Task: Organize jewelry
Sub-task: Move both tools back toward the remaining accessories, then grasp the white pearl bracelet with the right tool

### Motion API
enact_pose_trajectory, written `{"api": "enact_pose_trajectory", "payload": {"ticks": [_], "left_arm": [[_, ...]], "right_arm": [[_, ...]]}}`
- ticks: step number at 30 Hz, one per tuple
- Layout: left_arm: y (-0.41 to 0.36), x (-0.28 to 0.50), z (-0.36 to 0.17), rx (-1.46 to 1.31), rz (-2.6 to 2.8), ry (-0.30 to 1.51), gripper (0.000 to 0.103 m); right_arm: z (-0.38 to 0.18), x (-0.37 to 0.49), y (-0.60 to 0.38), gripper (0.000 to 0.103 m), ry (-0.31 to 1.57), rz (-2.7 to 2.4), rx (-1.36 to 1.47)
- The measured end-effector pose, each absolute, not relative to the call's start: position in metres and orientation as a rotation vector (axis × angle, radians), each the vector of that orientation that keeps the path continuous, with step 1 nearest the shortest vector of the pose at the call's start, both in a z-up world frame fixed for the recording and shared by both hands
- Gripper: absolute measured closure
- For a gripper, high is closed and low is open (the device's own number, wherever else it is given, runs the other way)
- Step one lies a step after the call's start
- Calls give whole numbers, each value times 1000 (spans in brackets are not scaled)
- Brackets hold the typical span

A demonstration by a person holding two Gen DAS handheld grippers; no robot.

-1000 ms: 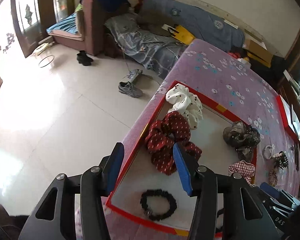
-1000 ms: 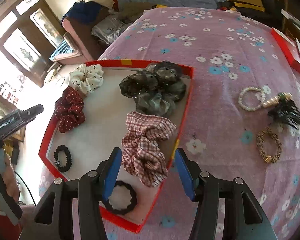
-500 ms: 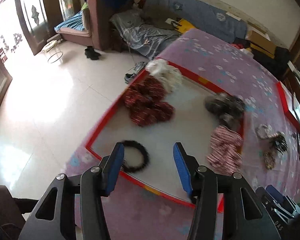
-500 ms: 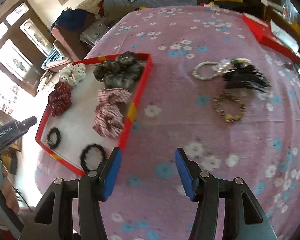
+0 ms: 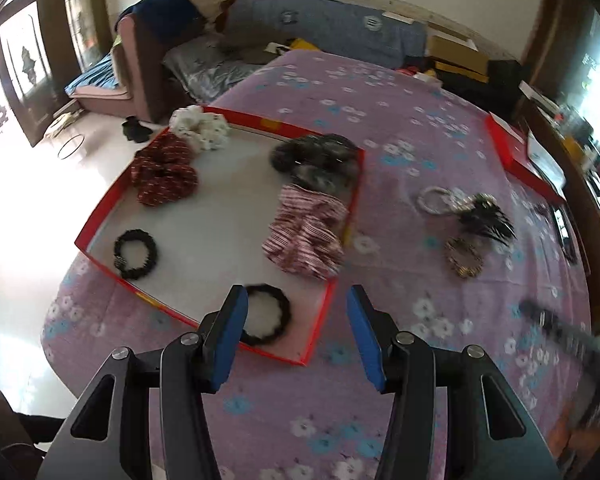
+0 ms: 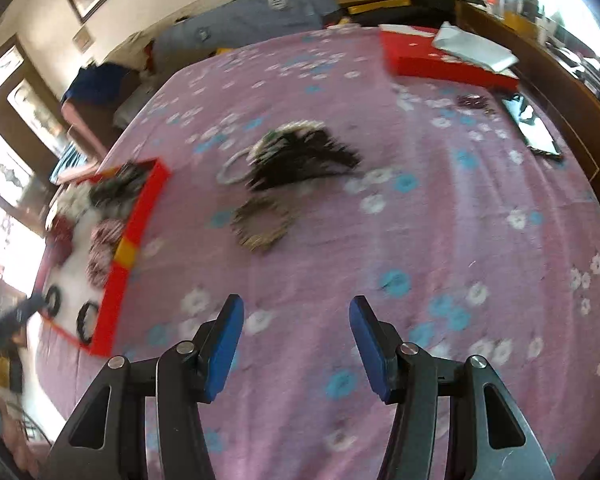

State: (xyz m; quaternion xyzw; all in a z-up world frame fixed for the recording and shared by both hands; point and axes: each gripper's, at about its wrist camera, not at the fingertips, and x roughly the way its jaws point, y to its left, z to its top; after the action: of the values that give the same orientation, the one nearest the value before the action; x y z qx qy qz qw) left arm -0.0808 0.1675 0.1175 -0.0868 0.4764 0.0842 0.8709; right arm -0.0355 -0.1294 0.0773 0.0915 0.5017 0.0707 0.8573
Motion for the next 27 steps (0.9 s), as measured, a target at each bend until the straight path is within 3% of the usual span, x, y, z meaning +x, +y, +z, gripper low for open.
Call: {"api": "enact_pose_trajectory", "payload": {"ticks": [11,17,21,27], "left_arm": [[161,-100,125,-138,171,1003,53],[164,-108,125,-130,190,1013,53],[164,-110,123,-137,192,1009,53],[158,-103,121,-158,173,1007,53]], "right_arm": [[98,93,-137,46,1000,158,150],[71,154,-101,47,1124,207,53],[51,149,-100,64,1209,210,2],[50,76,-129,67,1279,273,-20]]}}
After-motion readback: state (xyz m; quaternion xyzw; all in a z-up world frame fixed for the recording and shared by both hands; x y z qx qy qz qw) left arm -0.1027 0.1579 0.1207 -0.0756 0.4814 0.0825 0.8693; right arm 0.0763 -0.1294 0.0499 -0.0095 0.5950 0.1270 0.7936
